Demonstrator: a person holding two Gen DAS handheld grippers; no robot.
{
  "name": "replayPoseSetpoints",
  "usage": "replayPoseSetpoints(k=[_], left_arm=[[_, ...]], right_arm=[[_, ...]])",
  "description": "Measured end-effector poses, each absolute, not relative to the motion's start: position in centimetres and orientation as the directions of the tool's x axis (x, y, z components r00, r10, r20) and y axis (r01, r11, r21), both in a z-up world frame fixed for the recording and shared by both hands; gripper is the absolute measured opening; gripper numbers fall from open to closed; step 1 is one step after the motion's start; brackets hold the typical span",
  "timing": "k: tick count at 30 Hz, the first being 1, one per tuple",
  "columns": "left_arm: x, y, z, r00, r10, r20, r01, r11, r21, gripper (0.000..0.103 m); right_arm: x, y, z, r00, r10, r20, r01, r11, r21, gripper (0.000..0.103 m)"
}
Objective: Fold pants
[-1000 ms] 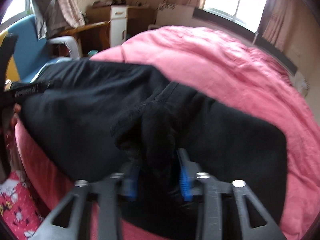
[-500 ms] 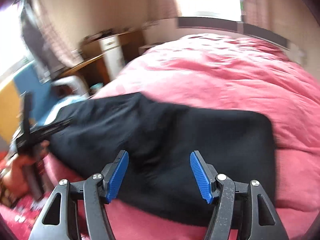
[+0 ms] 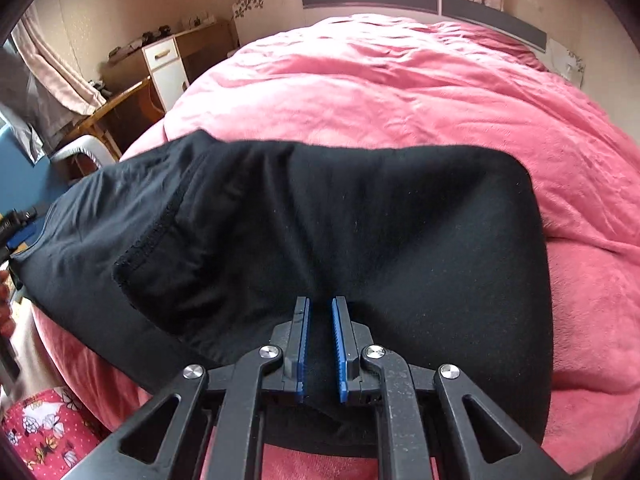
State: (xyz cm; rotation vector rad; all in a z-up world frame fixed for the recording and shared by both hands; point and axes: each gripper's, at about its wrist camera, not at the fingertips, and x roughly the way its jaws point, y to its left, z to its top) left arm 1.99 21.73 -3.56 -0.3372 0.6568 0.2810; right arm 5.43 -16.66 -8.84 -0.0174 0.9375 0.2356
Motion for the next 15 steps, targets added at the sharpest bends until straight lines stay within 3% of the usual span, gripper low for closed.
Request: replayPoseSetpoints(k=[9, 10, 15], left_arm=[[1.0, 28.3, -3.9, 0.726, 0.108, -0.68, -0.413, 0.858, -0.305, 0.074], [0.8, 29.0, -4.2, 0.724, 0.082, -0.685, -0.414, 0.846, -0.337, 0.078], [0.4, 32.3, -6.8, 0.688, -0.097, -0.72, -0.435, 0.738, -0.516, 0.079]], right_arm=[[5.9, -18.4, -10.0, 0.53, 0.284, -0.799, -0.234, 0.955, 0.185, 0.012], [5.9, -18.7, -10.1, 0.53, 0.298, -0.794, -0.216, 0.953, 0.214, 0.012], [6.3, -19.4, -10.5, 0.515, 0.333, -0.79, -0.191, 0.943, 0.273, 0.012]])
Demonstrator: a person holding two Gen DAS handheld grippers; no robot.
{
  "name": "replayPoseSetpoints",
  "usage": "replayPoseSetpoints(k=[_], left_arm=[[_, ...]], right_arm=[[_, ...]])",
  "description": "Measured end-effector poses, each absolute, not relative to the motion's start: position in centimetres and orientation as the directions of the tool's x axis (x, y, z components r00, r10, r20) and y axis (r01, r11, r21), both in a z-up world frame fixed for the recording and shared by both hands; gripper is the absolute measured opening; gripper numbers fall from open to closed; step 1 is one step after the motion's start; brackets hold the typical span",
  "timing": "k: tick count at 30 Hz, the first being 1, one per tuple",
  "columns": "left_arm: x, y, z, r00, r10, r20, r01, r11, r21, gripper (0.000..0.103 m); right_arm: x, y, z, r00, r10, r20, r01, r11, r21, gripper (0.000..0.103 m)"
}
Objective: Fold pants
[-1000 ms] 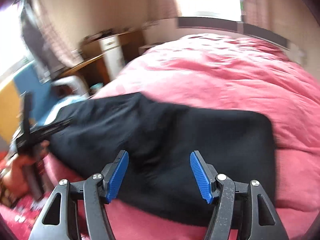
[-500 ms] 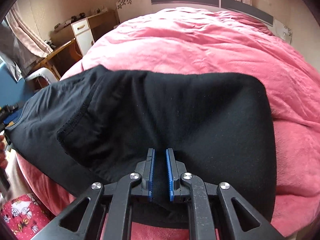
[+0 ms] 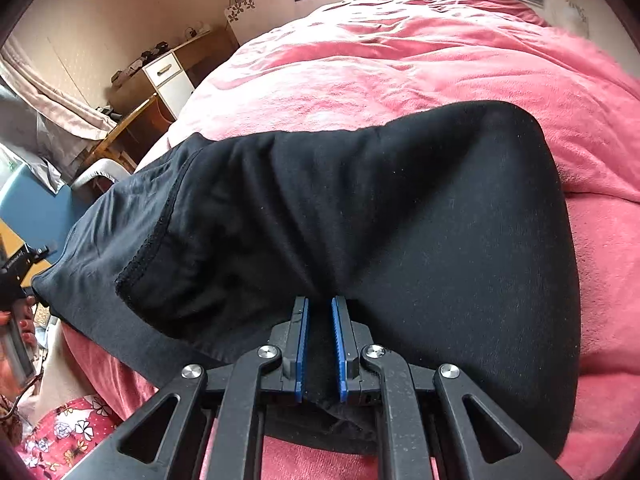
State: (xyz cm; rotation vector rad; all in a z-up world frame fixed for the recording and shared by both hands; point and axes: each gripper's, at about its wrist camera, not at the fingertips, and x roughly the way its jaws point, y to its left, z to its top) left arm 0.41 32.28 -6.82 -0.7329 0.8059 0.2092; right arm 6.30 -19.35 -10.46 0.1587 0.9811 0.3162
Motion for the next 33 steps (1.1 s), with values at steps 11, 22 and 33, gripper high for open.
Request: replayPoseSetpoints(k=[11, 22, 33], left_arm=[[0.7, 31.5, -9.5, 0.578, -0.369, -0.728, -0.408, 0.642, -0.649, 0.064], [0.5, 28.5, -2.6, 0.679, -0.265, -0.685, -0.268, 0.779, -0.567, 0.014], [1.7, 24.0, 5.3, 0.766, -0.366, -0.528, -0.059, 0.778, -0.625, 0.013]], right_arm=[[6.3, -19.5, -10.6, 0.517, 0.338, -0.786, -0.185, 0.941, 0.283, 0.012], [6.2, -19.7, -10.5, 0.516, 0.341, -0.786, -0.183, 0.94, 0.288, 0.012], [6.7, -20.3, -10.4, 0.494, 0.36, -0.791, -0.152, 0.932, 0.329, 0.012]])
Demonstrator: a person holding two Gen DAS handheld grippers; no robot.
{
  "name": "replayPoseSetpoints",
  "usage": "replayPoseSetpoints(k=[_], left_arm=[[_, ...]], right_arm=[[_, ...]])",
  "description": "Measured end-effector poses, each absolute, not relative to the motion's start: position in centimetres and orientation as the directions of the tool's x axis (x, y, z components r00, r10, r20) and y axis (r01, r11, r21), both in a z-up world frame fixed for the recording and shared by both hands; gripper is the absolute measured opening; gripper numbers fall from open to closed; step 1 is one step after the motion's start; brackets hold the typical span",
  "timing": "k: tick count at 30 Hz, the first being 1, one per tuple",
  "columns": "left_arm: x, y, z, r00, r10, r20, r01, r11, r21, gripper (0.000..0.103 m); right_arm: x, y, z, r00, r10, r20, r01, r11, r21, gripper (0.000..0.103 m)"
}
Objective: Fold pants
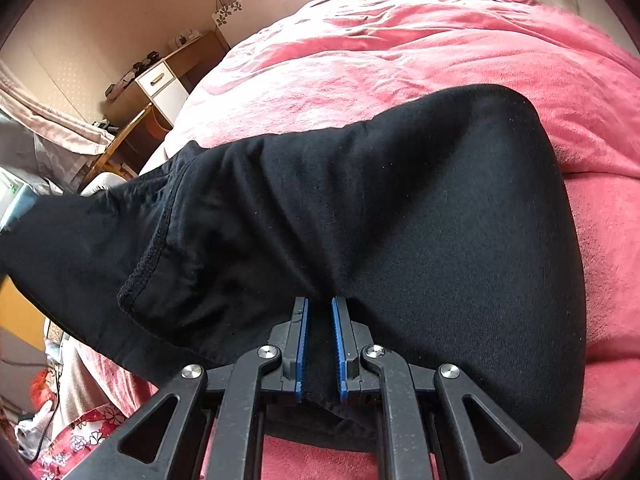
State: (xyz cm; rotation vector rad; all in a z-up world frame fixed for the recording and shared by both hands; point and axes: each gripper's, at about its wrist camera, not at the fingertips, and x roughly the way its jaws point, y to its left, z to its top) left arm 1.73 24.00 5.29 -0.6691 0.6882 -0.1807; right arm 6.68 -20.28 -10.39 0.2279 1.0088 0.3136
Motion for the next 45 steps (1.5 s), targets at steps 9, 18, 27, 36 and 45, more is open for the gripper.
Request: replayPoseSetpoints(k=[9, 18, 27, 36, 45], left_arm=[[3.4, 15.0, 12.3, 0.738, -0.529, -0.419, 0.216, 0.773, -0.596, 0.012], [4.5, 4.2, 15.1, 0.631, -0.655, -0.417, 0.443, 0.745, -0.5, 0.012], [5.0, -5.3, 13.0, 0.461, -0.785, -0.413, 0.591, 0.619, -0.517, 0.004], [4.8, -7.1, 6.8, 0.442, -0.733, -0.517, 0.518, 0.679, -0.52, 0.012], [4.2, 4.5, 2.6, 0.69, -0.409, -0.598, 0.183, 0.897, -0.403, 0.033]], right_arm=[[6.7, -19.8, -10.2, 0.495, 0.345, -0.798, -0.155, 0.938, 0.31, 0.013], [5.6, -23.1, -5.7, 0.55, 0.395, -0.736, -0.107, 0.907, 0.407, 0.043], [4.1, -31.6, -4.9, 0.605, 0.262, -0.752, 0.122, 0.902, 0.413, 0.043], [3.7, -31.1, -3.1, 0.656, 0.366, -0.66, 0.025, 0.864, 0.504, 0.076], [4.9, -23.2, -4.0, 0.611, 0.416, -0.673, -0.161, 0.898, 0.409, 0.096]])
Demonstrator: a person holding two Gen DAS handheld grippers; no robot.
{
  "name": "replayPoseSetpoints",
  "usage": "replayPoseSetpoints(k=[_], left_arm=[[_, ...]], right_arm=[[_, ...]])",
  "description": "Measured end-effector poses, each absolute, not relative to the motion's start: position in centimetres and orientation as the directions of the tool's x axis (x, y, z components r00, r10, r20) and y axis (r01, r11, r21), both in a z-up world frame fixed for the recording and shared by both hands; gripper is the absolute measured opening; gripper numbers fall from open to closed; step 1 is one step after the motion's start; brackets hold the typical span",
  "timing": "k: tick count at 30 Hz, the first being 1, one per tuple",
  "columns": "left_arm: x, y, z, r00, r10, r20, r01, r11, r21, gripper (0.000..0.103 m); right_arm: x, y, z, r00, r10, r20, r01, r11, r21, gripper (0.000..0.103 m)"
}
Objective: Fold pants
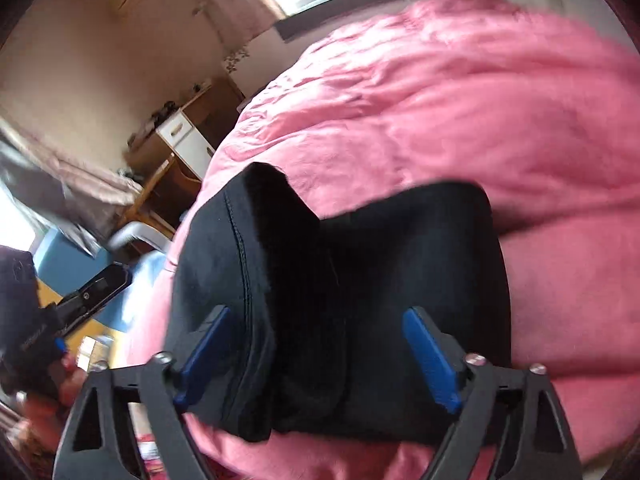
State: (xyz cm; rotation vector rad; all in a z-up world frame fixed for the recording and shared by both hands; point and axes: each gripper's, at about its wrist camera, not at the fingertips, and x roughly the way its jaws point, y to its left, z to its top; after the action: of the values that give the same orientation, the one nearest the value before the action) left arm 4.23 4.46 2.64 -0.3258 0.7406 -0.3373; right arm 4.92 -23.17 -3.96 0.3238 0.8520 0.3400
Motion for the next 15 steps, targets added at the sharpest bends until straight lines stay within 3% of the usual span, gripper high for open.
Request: replayPoseSetpoints(k=[2, 8, 10, 12, 15], left_arm=[[4.2, 6.5, 1.3, 0.689, -0.374, -0.621, 0.103, 0.899, -0.426, 0.033], [3.8, 11.5, -2.2, 0.673, -0.309, -0.672, -0.078, 0.874, -0.479, 0.033], [3.5, 12.2, -2.6, 0.675, -0.299, -0.675, -0.097, 0.87, -0.483, 0.033], [3.6, 12.2, -3.0, 0.68, -0.288, -0.674, -0.107, 0.871, -0.48, 0.033], [3.2, 12.3, -2.7, 0.689, -0.289, -0.664, -0.096, 0.872, -0.48, 0.033]], right_arm=[[6.0, -21.9, -4.4, 0.613, 0.397, -0.683, -0.191, 0.913, 0.36, 0.098], [9.1, -20.0, -7.5, 0.538, 0.428, -0.726, -0.181, 0.9, 0.397, 0.096], [9.2, -18.4, -7.6, 0.525, 0.445, -0.726, -0.221, 0.895, 0.388, 0.081], [9.1, -16.6, -7.8, 0.497, 0.43, -0.754, -0.24, 0.903, 0.356, 0.052], [8.6, -15.1, -6.7, 0.511, 0.407, -0.757, -0.277, 0.912, 0.303, 0.024]])
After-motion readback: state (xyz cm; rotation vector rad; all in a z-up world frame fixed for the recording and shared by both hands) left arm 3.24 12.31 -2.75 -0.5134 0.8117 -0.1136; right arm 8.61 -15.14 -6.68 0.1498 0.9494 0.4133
